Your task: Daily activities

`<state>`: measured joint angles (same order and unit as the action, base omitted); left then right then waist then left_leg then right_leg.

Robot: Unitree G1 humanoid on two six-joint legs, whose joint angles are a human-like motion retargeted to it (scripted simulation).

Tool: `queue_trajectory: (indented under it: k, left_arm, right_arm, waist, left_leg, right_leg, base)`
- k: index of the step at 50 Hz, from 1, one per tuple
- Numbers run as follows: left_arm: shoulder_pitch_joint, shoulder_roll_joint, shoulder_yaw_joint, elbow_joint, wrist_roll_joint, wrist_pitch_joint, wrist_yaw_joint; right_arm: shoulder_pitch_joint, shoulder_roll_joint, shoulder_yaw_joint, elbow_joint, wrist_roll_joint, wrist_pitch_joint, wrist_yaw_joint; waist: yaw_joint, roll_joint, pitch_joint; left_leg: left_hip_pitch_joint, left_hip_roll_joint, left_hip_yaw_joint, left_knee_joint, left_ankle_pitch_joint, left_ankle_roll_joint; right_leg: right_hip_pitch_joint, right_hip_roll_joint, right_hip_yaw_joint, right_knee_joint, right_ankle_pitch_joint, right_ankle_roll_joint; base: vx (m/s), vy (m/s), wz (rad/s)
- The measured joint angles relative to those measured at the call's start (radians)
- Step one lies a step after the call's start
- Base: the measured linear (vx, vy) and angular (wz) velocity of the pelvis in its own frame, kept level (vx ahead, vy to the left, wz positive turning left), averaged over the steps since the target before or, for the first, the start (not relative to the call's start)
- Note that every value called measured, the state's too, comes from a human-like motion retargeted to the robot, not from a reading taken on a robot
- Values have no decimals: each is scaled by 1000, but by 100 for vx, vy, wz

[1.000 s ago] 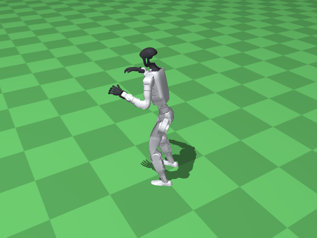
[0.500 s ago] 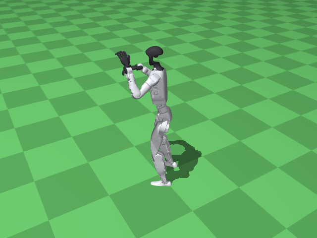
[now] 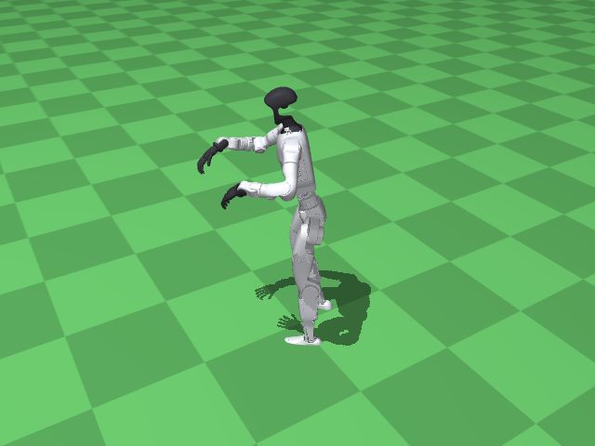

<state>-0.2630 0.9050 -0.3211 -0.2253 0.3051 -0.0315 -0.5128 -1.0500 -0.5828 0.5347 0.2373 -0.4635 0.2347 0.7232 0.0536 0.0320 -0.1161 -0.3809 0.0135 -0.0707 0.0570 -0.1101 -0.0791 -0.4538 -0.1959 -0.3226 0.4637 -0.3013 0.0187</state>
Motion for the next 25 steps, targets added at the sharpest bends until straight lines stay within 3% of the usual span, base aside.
queue_trajectory:
  k: [3, 7, 10, 15, 19, 25]
  left_arm:
    - [50, 261, 59, -156, 32, -26, -12]
    - [71, 607, 150, -246, 62, -24, -46]
    - [61, 852, 218, -261, 41, 10, -98]
    - [-11, 1181, 274, -226, -51, 73, -177]
    - [-11, 1337, 321, -150, -177, 91, -213]
    - [211, 1347, 488, -6, -447, 77, -271]
  right_arm:
    - [-151, 27, 286, 431, 11, -4, 81]
    - [-201, 13, 500, 738, -25, -19, 134]
    - [-221, -12, 563, 846, -30, -46, 153]
    - [-263, -64, 557, 825, 11, -83, 133]
    - [-329, -87, 521, 703, 69, -101, 65]
    - [-399, -86, 493, 472, 128, -122, -108]
  waist:
    - [86, -18, -15]
    - [189, -23, -55]
    - [248, -16, -83]
    - [280, 37, -122]
    - [253, 123, -130]
    - [181, 276, -99]
  left_leg:
    - [29, -7, -15, -48, 21, -18]
    - [48, -19, -42, -80, 38, -32]
    - [65, -17, -58, -103, 46, -39]
    - [72, -5, -73, -108, 41, -49]
    - [65, 6, -83, -106, 40, -54]
    - [50, 20, -90, -101, 50, -56]
  right_leg:
    - [19, -14, -27, 16, -2, -8]
    - [41, -37, -72, 43, 0, -11]
    - [66, -38, -101, 43, 8, -10]
    - [101, -20, -125, 16, 30, -7]
    - [116, 2, -131, -18, 46, -7]
    - [122, 26, -136, -62, 60, -14]
  base:
    - [0, 4, 68]
    - [-1, 5, 70]
    - [0, 5, 54]
    - [0, 3, 34]
    - [0, 0, 5]
    - [0, 0, 0]
